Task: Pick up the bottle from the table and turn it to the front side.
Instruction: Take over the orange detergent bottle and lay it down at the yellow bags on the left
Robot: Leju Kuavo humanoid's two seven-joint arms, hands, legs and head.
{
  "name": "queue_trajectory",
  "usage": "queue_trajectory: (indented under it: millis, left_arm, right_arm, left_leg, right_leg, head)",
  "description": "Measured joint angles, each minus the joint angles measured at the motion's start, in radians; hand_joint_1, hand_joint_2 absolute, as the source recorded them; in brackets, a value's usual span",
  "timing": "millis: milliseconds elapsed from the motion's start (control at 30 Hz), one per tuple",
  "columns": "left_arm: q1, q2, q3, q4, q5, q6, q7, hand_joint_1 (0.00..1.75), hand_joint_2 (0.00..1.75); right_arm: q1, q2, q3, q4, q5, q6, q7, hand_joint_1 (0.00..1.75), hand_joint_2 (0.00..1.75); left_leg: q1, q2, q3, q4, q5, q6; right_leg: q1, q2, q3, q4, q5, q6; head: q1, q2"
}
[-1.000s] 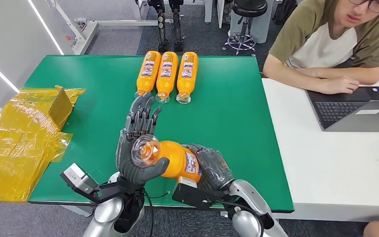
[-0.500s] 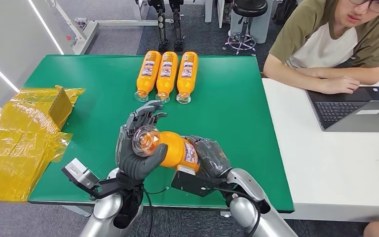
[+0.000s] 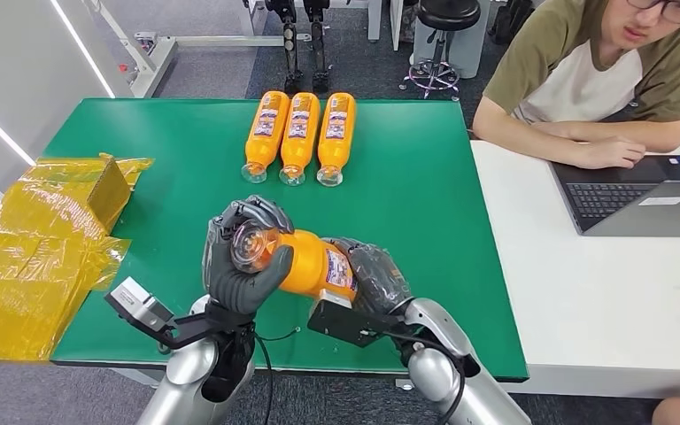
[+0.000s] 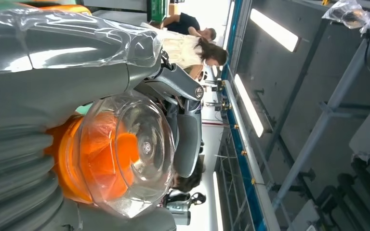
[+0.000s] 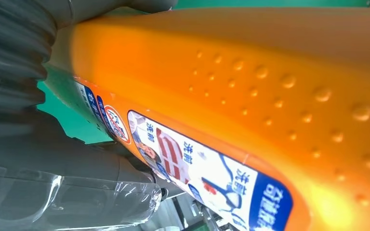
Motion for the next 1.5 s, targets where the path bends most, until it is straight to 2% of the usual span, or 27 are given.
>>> queue_trajectory:
  millis: [67, 133, 200, 367, 667, 1033, 1167, 1333, 1500]
  left_arm:
    - [-0.001, 0.0, 0.002, 0.002, 0.003, 0.007, -0.002, 1.75, 1.75]
    - [-0.001, 0.0, 0.004, 0.004, 0.004, 0.015, -0.003, 1.75, 1.75]
    - [0.0, 0.0, 0.004, 0.006, 0.005, 0.023, -0.004, 1.75, 1.75]
    - [0.005, -0.001, 0.005, 0.013, 0.009, 0.042, -0.003, 1.75, 1.75]
    - [0.023, -0.009, 0.013, 0.013, 0.017, 0.09, -0.004, 1.75, 1.75]
    - [0.051, -0.009, 0.042, 0.009, -0.058, 0.202, -0.009, 1.75, 1.75]
    - [0.059, 0.003, 0.068, -0.009, -0.16, 0.272, -0.014, 1.75, 1.75]
    - [0.064, 0.035, 0.115, -0.04, -0.344, 0.366, -0.008, 1.75, 1.75]
    - [0.05, 0.098, 0.163, -0.06, -0.557, 0.465, 0.031, 1.75, 1.75]
  right_arm:
    - [-0.004, 0.004, 0.001, 0.006, -0.008, -0.002, -0.003, 0.98, 1.75]
    - [-0.007, 0.008, 0.002, 0.01, -0.015, -0.003, -0.007, 0.1, 1.75]
    - [-0.011, 0.013, 0.003, 0.014, -0.023, -0.007, -0.015, 0.0, 1.75]
    - [-0.015, 0.035, 0.011, 0.014, -0.071, -0.036, -0.058, 0.0, 1.75]
    - [0.026, 0.048, 0.018, -0.049, -0.242, -0.115, -0.17, 0.0, 1.75]
    - [0.164, 0.068, 0.03, -0.292, -0.417, -0.197, -0.325, 0.0, 1.75]
    - [0.229, 0.068, 0.03, -0.398, -0.454, -0.24, -0.367, 0.0, 1.75]
    - [0.288, 0.068, 0.023, -0.484, -0.462, -0.273, -0.379, 0.0, 1.75]
    - [0.321, 0.07, 0.012, -0.537, -0.461, -0.295, -0.381, 0.0, 1.75]
  left_leg:
    - [0.0, 0.0, 0.0, 0.0, 0.0, 0.0]
    - [0.0, 0.0, 0.0, 0.0, 0.0, 0.0]
    - [0.0, 0.0, 0.0, 0.0, 0.0, 0.0]
    - [0.0, 0.0, 0.0, 0.0, 0.0, 0.0]
    - [0.0, 0.0, 0.0, 0.0, 0.0, 0.0]
    - [0.0, 0.0, 0.0, 0.0, 0.0, 0.0]
    - [0.0, 0.0, 0.0, 0.0, -0.001, 0.0]
    - [0.0, 0.0, 0.0, 0.0, -0.001, -0.001]
    - [0.0, 0.0, 0.0, -0.001, -0.001, -0.001]
  right_leg:
    - [0.0, 0.0, 0.0, 0.0, 0.0, 0.0]
    - [0.0, 0.0, 0.0, 0.0, 0.0, 0.0]
    - [0.0, 0.0, 0.0, 0.0, 0.0, 0.0]
    - [0.0, 0.0, 0.0, 0.0, 0.0, 0.0]
    - [0.0, 0.0, 0.0, 0.0, 0.0, 0.0]
    - [0.0, 0.0, -0.001, 0.0, -0.001, 0.0]
    - [0.0, 0.0, -0.001, 0.0, -0.001, 0.0]
    - [0.0, 0.0, -0.001, 0.0, -0.001, 0.0]
    - [0.0, 0.0, -0.001, 0.0, -0.002, 0.0]
  head:
    - [0.0, 0.0]
    - [0.0, 0.0]
    - [0.0, 0.0]
    - [0.0, 0.0]
    - [0.0, 0.0]
    - [0.0, 0.0]
    - [0.0, 0.0]
    - [0.0, 0.0]
    - [0.0, 0.0]
